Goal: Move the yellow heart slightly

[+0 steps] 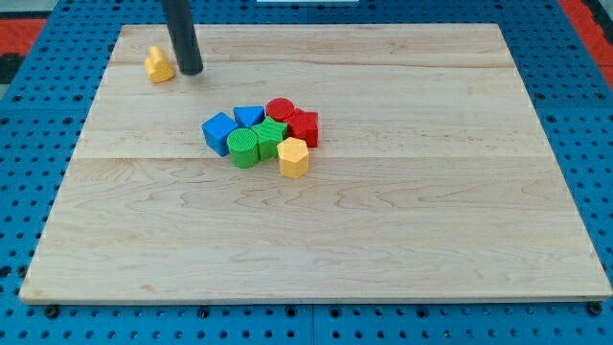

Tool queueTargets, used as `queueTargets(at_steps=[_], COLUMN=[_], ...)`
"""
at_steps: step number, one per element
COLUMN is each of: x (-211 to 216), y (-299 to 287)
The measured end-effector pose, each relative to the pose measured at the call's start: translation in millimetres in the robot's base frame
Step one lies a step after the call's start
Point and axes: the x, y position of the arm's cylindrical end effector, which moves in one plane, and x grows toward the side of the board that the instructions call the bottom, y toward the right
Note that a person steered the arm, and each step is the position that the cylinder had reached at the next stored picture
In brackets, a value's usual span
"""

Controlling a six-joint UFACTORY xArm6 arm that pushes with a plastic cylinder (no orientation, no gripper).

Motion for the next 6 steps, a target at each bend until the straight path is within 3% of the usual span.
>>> queueTargets(at_steps=[1,2,3,4,5,6], x=[19,-17,-18,21,17,-1], y=[-57,-74,-66,-61,-20,-19])
